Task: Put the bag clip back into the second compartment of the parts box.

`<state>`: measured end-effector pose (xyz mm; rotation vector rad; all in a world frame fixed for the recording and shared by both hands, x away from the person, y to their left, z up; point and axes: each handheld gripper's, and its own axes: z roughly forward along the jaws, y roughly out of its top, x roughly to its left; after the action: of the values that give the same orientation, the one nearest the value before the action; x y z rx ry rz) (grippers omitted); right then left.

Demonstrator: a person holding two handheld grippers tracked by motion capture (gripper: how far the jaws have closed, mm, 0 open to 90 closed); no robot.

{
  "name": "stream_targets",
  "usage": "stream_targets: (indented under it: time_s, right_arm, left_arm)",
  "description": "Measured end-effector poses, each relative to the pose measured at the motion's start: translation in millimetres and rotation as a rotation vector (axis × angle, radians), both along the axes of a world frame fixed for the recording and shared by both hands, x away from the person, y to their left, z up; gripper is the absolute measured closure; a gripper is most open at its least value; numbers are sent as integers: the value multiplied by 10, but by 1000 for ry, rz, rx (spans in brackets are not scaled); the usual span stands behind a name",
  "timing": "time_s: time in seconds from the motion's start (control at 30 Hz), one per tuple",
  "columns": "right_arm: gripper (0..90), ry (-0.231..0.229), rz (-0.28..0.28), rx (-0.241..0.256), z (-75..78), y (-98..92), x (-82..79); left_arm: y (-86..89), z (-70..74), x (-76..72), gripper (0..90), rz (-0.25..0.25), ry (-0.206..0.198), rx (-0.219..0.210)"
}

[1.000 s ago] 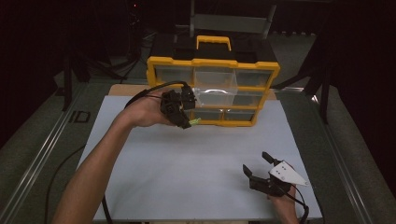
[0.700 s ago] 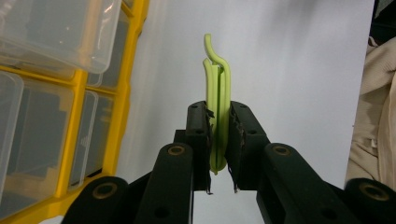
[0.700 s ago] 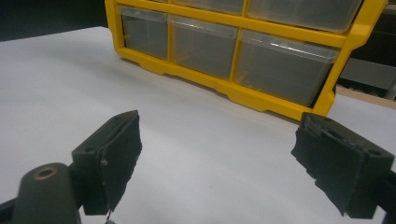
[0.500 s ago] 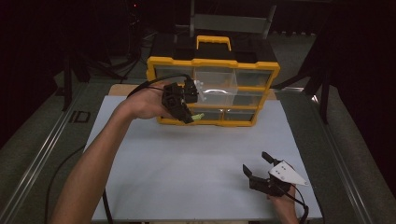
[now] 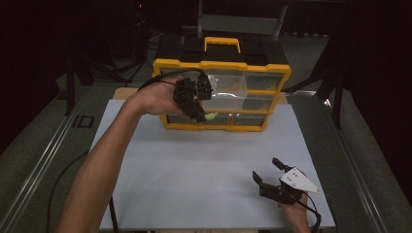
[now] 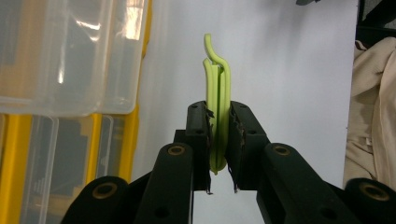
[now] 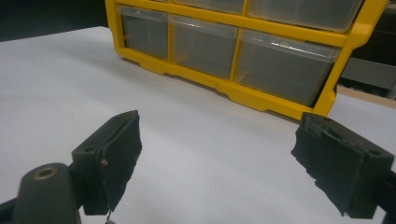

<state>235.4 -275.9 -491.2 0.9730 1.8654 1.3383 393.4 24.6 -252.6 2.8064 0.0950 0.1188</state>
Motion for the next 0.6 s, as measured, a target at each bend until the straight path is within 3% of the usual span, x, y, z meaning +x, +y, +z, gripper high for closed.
stream_targets:
  time_s: [0.2,0.6]
  right_arm:
    - [143,-1,-1,-1,0,-4,2]
    - [143,-2,-1,-3,0,-3,1]
  left_arm:
    - [-42,78,11,804,-22,-10,-2]
    - [-77,201,67,804,-20,-16,-17]
